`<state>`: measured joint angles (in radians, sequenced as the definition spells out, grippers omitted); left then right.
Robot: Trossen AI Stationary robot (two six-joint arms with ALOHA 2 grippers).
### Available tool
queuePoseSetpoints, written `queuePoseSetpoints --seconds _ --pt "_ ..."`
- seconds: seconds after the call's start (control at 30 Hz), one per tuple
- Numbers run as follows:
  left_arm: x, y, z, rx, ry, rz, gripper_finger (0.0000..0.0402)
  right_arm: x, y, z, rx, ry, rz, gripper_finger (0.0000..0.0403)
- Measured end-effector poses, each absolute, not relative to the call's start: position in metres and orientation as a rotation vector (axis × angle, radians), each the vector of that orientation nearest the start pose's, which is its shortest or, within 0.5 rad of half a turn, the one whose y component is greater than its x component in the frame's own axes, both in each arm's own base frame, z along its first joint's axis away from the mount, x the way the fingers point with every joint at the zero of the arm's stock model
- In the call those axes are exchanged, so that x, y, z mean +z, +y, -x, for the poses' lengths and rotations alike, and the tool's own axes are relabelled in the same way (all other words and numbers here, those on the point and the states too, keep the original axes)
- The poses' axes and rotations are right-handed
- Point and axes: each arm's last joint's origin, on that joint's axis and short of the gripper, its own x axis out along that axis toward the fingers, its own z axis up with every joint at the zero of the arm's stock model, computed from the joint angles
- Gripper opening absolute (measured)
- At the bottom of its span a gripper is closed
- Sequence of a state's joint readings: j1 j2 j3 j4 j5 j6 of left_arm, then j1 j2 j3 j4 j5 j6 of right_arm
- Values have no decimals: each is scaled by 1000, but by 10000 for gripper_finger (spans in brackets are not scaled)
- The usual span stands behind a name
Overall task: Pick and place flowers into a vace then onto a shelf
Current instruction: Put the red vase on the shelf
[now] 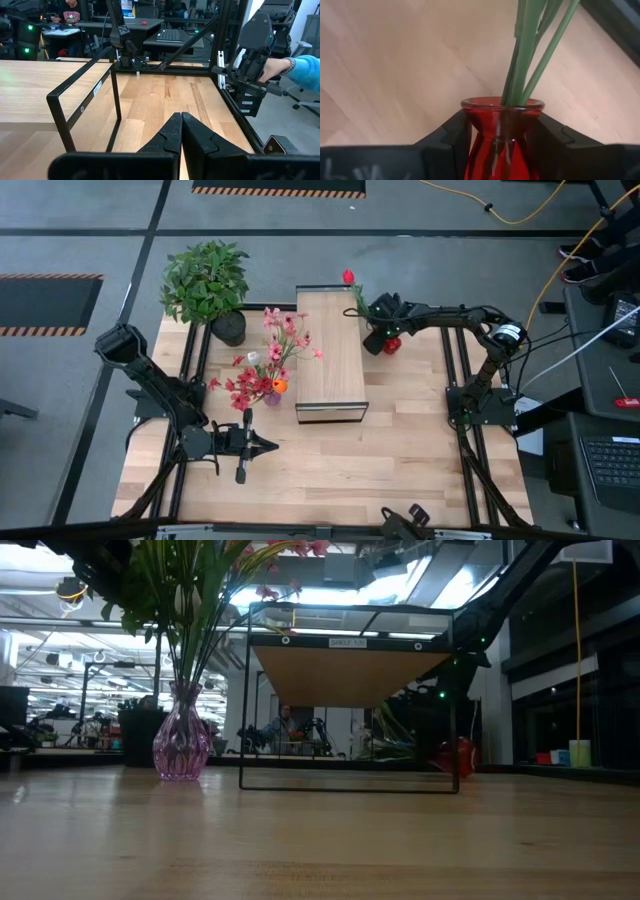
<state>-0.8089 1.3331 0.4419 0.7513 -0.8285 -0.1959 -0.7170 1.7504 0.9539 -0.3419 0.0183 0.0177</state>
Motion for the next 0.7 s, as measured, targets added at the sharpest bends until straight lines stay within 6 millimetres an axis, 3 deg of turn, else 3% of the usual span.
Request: queuePoseSetpoints --seconds 0.33,0.7 --pt "195 -162 -185 29 93 93 6 143 -216 -247 -684 982 -386 153" --pt "195 -162 -185 32 93 93 6 130 -210 -241 -685 894 -419 153"
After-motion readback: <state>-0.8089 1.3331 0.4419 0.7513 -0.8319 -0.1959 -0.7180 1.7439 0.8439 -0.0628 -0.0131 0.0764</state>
